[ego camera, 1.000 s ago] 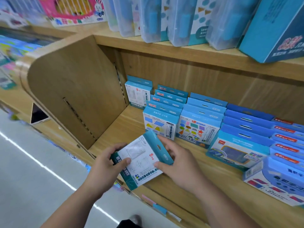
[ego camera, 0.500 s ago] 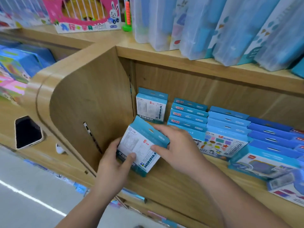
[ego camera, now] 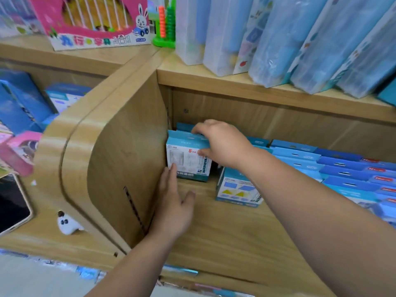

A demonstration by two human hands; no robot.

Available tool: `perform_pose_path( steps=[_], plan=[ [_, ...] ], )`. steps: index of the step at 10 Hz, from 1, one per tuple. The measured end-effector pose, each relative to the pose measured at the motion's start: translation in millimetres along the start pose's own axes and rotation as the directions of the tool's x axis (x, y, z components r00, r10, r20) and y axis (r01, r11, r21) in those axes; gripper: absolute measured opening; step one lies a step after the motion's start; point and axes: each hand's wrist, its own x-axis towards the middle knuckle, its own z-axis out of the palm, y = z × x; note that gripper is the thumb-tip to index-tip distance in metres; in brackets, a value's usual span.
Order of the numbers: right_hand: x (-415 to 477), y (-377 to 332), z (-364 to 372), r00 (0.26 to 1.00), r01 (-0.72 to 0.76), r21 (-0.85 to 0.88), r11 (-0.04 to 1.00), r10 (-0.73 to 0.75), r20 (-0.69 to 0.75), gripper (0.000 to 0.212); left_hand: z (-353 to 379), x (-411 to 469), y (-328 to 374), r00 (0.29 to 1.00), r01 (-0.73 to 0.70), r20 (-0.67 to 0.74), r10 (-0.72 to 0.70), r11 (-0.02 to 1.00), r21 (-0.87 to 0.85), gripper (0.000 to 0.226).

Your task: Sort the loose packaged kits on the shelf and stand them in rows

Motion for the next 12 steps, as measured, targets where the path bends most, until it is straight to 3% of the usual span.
perform_pose_path(
  steps=[1,3,5,9,12],
  plan=[
    [7.3,6.3,6.9,0.999,-0.04,-0.111,0.993,0.039,-0.009,0.053,9.2,10.6,0.3,1.0,0.014,-0.012,-0.014,1.0,-0.003,0.073],
    [4.9,15.0,12.8,0.975,-0.214,-0.073,0.974,0.209,-0.077,0.05,22.5,27.9,1.0,1.0,0.021,0.014,-0.021,1.0,0.024,0.072],
    [-4.9,15.2,11.5,0.968,-0.231,0.043,0.972,0.234,-0.09,0.049,25.9,32.4,4.5,0.999,0.025,0.027,-0.026,0.999,0.03,0.075],
    [-75.3,41.0,9.4,0.902,-0.235,0.18,0.955,0.283,-0.326,0.037,25.0,21.1,8.3,0.997,-0.026,-0.068,0.023,0.998,-0.049,0.07],
    [-152.9,52.6,-4.7,0.884,-0.284,0.22,0.933,0.343,-0.317,0.038,18.5,-17.3,28.5,0.992,-0.113,-0.068,0.109,0.993,-0.046,0.061]
  ],
)
